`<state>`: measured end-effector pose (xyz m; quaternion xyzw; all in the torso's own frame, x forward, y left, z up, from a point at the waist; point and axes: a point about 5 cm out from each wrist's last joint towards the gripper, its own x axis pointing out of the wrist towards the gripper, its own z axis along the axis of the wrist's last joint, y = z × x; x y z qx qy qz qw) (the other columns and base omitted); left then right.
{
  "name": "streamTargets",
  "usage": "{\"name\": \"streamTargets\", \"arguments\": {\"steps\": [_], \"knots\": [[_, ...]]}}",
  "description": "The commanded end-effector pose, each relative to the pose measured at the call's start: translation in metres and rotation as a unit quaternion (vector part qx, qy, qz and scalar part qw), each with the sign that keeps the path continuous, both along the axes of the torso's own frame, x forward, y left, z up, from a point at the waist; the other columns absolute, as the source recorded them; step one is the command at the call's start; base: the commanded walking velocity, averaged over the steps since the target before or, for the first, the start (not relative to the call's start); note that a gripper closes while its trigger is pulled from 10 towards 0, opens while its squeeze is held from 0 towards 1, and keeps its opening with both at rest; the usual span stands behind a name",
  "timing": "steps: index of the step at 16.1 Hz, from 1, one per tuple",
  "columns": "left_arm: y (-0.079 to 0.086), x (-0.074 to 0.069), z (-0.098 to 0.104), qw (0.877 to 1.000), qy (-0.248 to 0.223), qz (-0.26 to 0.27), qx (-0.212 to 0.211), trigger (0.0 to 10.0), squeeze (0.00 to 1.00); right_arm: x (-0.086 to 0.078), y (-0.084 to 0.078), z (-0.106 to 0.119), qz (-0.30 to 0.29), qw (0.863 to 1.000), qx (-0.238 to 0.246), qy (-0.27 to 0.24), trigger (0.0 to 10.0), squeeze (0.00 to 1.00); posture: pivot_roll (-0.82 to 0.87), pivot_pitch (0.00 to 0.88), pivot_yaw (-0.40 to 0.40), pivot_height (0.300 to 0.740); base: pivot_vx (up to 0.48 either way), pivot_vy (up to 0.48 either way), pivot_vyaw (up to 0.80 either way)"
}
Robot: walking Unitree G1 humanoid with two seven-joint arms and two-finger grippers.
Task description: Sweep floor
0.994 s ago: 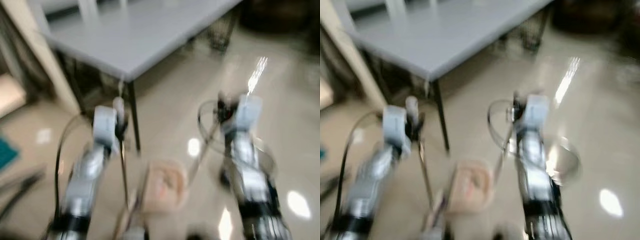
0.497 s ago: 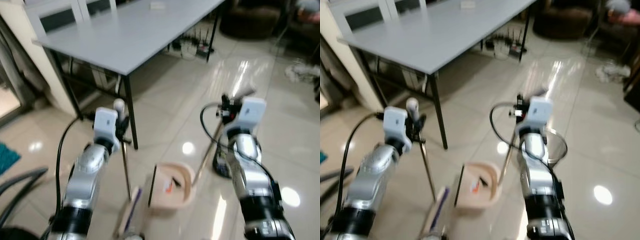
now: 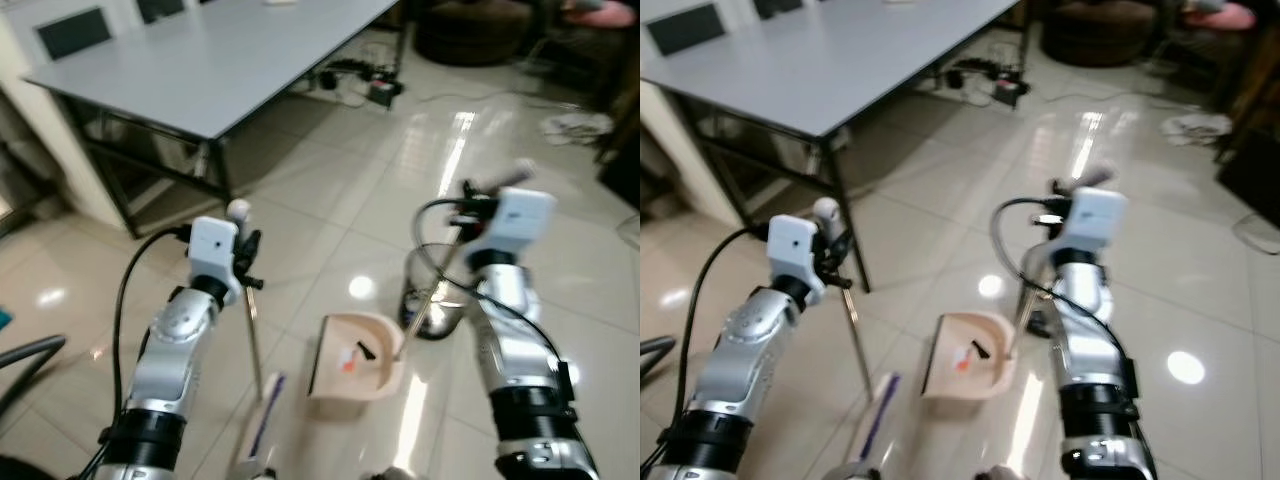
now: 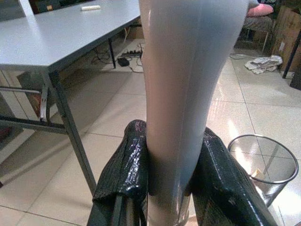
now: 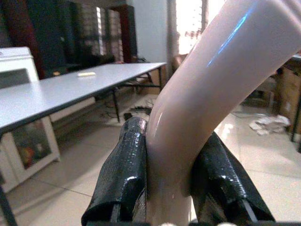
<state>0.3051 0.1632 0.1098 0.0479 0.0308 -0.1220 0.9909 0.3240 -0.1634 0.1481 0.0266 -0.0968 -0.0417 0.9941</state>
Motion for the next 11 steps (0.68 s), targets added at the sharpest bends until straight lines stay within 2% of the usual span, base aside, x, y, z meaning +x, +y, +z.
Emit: {"name": "streamTargets", "arguments": {"steps": [1,6,7,11], "knots": [[-0.002,0.002,0.008,1.000,-0.019,-0.006,0.006,10.0,0.00,0.002,0.000,0.016,0.007,1.000,0.005,-0.023,10.0,0.00,0.04,0.039,0.043,0.740,0.000,-0.281,0.00],[-0.001,0.003,0.007,1.000,-0.018,-0.010,0.011,10.0,0.00,0.002,-0.002,0.033,0.028,0.999,0.000,-0.028,10.0,0.00,0.04,0.041,0.056,0.740,0.000,-0.277,0.00],[-0.001,0.003,0.007,1.000,-0.019,-0.010,0.011,10.0,0.00,0.001,-0.005,0.045,0.030,0.999,0.001,-0.038,10.0,0.00,0.03,0.040,0.055,0.740,0.000,-0.277,0.00],[-0.002,0.003,0.008,1.000,-0.022,-0.008,0.008,10.0,0.00,-0.001,-0.010,0.071,0.024,0.998,0.019,-0.052,10.0,0.00,0.03,0.033,0.049,0.740,0.000,-0.280,0.00]]}}
